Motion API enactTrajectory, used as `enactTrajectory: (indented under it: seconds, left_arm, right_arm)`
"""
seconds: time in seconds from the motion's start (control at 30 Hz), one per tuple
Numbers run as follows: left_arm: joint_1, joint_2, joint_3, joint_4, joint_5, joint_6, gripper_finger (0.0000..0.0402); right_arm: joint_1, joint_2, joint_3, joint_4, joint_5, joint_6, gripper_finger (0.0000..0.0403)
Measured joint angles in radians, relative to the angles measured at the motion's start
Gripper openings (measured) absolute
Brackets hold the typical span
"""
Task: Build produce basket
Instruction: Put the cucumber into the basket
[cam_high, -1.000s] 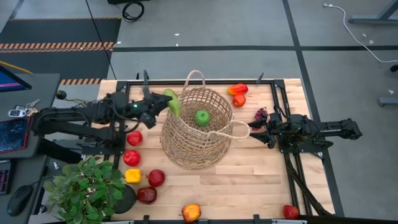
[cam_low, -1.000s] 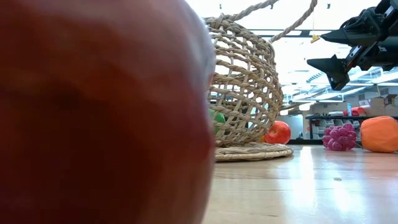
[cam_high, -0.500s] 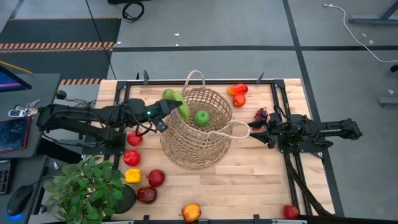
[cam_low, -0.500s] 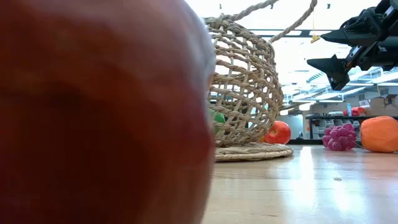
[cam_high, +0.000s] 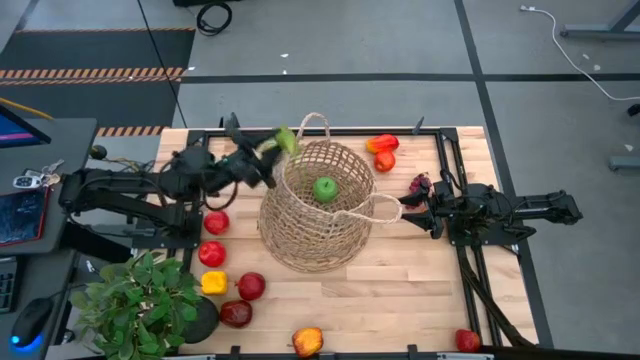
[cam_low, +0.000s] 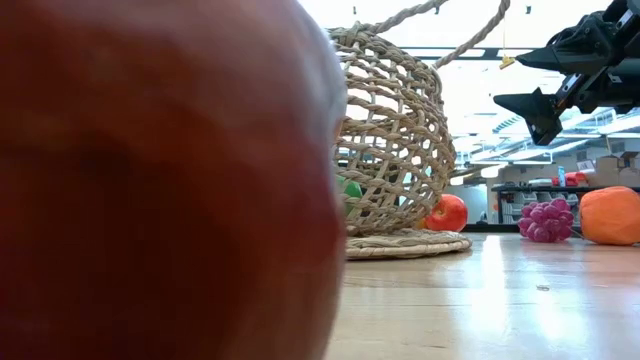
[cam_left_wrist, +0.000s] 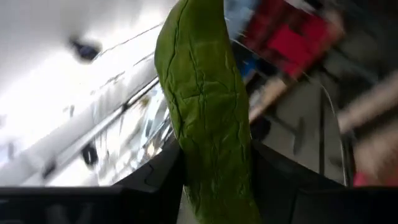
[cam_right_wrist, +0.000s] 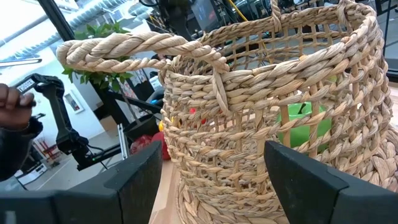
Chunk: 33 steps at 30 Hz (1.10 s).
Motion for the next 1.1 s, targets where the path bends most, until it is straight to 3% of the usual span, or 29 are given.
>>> enactTrajectory:
  seconds: [0.13,0.3,0.43,0.7,0.9,1.1]
  left_arm:
    - [0.035,0.0,0.0,0.103,-0.111,-0.324,0.0161]
    - [0.073,0.0,0.0,0.082,-0.38,-0.784,0.0161]
    - [0.076,-0.002,0.0,0.036,-0.421,-0.921,0.0161]
    - [0.074,-0.003,0.007,-0.001,-0.231,-1.255,0.0161]
    - [0.093,0.033,0.126,-0.346,-0.052,-1.512,0.0161]
    - [0.091,0.158,0.312,-0.656,0.101,-1.541,0.0161]
  right_arm:
    - [0.0,0.0,0.0,0.0,0.0,0.0,0.0284]
    - [0.0,0.0,0.0,0.0,0.0,0.0,0.0284]
    - [0.0,0.0,0.0,0.0,0.0,0.0,0.0284]
    - [0.0,0.0,0.0,0.0,0.0,0.0,0.0284]
    - [0.0,0.0,0.0,0.0,0.0,0.0,0.0284]
    - [0.0,0.0,0.0,0.0,0.0,0.0,0.0284]
